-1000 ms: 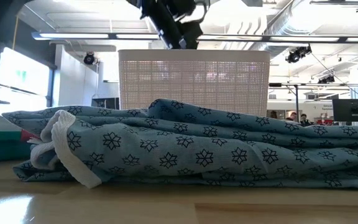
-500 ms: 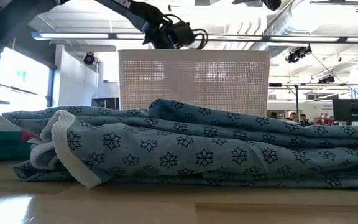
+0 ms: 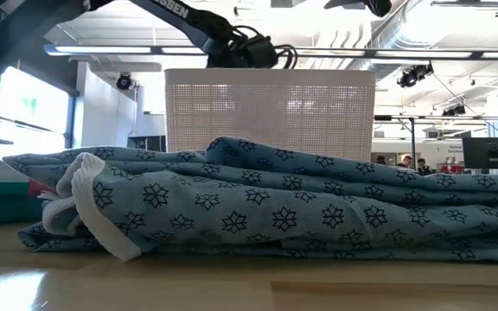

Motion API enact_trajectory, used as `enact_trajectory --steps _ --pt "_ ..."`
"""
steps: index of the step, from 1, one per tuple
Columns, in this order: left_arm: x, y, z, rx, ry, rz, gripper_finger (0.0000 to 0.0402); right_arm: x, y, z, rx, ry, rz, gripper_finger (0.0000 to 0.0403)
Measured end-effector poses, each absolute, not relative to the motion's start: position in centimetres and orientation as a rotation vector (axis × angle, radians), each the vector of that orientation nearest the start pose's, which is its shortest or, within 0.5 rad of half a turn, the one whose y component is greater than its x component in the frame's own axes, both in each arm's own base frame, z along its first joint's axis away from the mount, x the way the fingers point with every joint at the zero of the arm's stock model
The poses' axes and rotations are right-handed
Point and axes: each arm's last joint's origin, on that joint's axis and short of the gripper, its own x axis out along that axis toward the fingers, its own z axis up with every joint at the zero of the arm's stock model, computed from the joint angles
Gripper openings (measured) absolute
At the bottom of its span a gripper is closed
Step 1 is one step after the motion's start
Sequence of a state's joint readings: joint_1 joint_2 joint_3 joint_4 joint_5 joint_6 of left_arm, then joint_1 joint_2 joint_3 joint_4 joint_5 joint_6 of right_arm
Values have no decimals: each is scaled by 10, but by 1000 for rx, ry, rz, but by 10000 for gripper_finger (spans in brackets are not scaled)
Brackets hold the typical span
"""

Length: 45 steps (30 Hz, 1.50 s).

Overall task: Pick & place medical supplies in basket/bin
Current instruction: Put the pink circular pill organizer into the white bin, then put the purple bandage into the white bin

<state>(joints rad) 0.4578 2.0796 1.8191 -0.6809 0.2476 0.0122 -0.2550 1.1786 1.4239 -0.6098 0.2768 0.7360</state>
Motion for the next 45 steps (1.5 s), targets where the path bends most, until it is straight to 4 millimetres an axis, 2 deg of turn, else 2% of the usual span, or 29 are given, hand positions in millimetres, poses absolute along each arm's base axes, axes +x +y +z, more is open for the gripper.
enact_trajectory --steps 5,10,20,23,27,36,39,45 --pt "420 197 257 -346 790 154 236 222 -66 431 704 159 -638 204" --pt "422 198 259 -325 760 166 253 222 -65 431 713 174 -610 204" --pt "435 205 226 -320 796 194 255 222 -62 427 761 237 -543 204" --pt "435 205 222 -326 811 194 257 222 -62 427 779 245 -522 204" --pt "435 205 225 -321 795 194 279 222 -62 426 785 248 -523 204" --pt "432 204 223 -345 838 197 355 222 -62 426 765 258 -522 204" --pt "425 202 229 -355 870 209 370 222 -62 426 761 259 -523 204" --pt "407 195 268 -318 891 286 366 220 -69 426 700 238 -609 204"
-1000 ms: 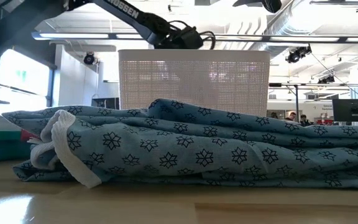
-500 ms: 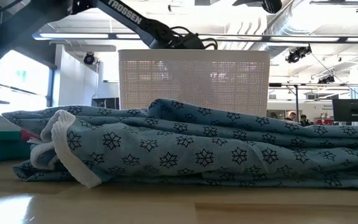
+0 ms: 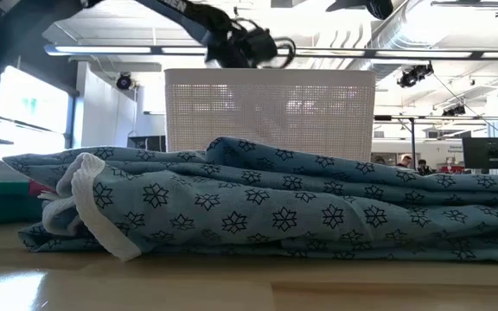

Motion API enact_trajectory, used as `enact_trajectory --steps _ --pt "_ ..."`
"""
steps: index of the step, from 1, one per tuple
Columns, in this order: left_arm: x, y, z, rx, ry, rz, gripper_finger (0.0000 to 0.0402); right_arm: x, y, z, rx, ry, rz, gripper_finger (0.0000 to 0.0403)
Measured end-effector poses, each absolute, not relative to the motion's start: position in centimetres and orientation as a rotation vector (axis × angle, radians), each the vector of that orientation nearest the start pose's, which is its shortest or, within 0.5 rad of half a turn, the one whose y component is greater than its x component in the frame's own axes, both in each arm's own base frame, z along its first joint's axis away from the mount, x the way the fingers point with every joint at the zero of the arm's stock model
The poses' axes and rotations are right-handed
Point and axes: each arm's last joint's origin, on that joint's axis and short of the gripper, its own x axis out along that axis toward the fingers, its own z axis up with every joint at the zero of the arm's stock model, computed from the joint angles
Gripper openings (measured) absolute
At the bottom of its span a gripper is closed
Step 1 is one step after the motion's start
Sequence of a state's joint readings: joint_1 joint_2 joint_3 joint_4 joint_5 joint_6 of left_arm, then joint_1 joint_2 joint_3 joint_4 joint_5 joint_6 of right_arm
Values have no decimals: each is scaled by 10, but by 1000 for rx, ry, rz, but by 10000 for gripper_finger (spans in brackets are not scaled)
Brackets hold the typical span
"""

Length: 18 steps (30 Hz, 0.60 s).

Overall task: Pick & place medical supplies in basket/bin
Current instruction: Put the purple bandage into the white bin

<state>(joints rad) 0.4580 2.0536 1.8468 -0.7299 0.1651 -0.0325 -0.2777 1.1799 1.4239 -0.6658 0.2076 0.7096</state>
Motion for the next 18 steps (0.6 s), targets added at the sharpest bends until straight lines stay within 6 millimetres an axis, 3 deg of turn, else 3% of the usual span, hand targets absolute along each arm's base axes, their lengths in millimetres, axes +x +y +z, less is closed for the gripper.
enact_trajectory --steps 6,11,18 --pt "394 192 327 -260 841 366 335 227 -96 425 680 198 -616 204" --pt "379 186 375 -192 800 418 308 249 -117 426 641 132 -469 204" --pt "352 179 427 -156 780 497 276 279 -135 425 562 211 -405 204"
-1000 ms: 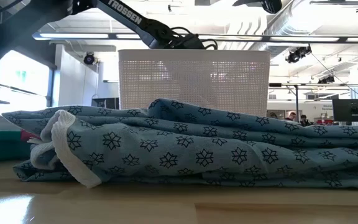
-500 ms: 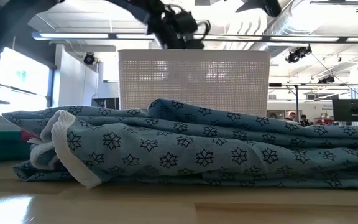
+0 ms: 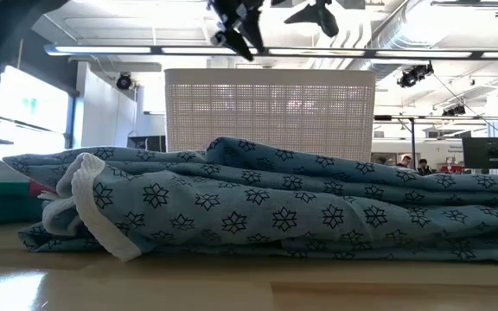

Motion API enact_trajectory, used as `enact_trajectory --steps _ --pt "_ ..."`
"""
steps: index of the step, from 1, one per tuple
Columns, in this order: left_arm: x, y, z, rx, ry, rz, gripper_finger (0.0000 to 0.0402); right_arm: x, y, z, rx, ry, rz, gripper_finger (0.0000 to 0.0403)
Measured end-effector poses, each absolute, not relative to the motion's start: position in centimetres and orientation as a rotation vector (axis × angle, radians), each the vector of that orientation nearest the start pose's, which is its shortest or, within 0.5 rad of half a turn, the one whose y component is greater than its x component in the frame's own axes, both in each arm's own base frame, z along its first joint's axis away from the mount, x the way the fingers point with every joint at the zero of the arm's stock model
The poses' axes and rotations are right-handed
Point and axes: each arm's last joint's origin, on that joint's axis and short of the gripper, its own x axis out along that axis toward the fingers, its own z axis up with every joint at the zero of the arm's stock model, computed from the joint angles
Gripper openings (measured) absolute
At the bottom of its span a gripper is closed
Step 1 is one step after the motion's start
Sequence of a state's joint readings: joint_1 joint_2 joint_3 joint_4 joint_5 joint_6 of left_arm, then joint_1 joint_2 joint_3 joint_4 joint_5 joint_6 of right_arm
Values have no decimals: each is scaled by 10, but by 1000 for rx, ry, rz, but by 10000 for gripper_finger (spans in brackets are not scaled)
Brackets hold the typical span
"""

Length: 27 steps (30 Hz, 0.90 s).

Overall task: Pick & place medical supplies in basket/bin
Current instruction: Put the purple bandage into the white bin

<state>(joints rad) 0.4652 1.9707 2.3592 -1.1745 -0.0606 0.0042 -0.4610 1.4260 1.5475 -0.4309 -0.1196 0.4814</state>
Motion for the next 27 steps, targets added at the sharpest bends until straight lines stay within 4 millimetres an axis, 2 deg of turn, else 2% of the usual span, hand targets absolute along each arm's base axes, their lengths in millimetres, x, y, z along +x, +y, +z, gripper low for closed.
enact_trajectory --steps 5,9,12,15,20,27 --pt "327 171 441 -153 799 546 259 287 -146 416 505 298 -410 204" --pt "309 163 448 -146 853 597 247 280 -148 418 529 305 -372 204" --pt "298 157 456 -155 859 617 240 272 -141 421 542 330 -317 204" --pt "286 152 463 -167 854 624 233 261 -130 420 558 424 -260 204" --pt "272 144 470 -187 856 628 232 230 -102 415 639 654 -227 204" --pt "257 136 479 -253 843 634 234 205 -59 403 697 899 -286 204"
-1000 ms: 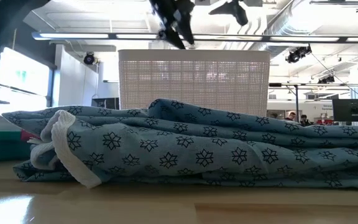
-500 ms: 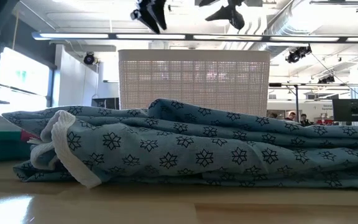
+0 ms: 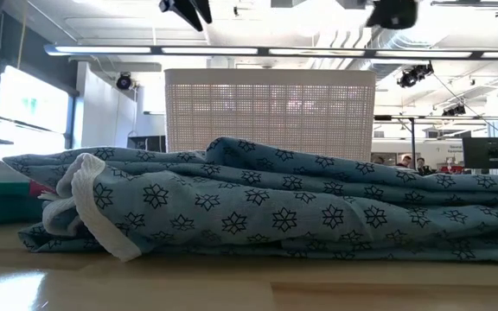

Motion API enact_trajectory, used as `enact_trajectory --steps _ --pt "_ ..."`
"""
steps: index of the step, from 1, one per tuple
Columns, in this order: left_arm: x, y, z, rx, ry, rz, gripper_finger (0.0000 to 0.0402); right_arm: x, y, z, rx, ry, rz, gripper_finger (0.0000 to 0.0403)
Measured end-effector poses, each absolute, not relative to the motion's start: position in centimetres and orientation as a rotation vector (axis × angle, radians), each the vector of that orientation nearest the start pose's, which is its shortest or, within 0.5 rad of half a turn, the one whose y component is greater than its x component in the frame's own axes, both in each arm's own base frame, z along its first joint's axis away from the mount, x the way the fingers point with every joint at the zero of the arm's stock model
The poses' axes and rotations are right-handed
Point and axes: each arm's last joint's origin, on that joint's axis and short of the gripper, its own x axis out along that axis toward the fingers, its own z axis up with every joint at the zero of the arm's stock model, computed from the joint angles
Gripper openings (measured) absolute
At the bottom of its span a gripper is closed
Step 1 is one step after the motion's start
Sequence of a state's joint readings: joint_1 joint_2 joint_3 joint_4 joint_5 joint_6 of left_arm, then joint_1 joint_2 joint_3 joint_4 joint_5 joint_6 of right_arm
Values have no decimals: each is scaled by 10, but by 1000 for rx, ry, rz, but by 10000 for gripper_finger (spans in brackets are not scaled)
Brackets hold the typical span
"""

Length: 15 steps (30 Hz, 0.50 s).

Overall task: Pick & place medical supplies in basket/bin
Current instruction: Put the purple bandage into the white bin

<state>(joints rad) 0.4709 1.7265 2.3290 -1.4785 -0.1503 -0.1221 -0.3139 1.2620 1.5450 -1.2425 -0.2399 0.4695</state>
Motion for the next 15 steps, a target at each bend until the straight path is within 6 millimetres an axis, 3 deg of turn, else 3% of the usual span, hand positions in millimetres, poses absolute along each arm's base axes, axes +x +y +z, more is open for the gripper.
enact_trajectory --steps 7,15 --pt "248 122 482 -412 829 584 234 214 -22 361 638 1056 -312 204" --pt "257 91 481 -443 867 529 234 226 12 288 630 1161 -236 229"
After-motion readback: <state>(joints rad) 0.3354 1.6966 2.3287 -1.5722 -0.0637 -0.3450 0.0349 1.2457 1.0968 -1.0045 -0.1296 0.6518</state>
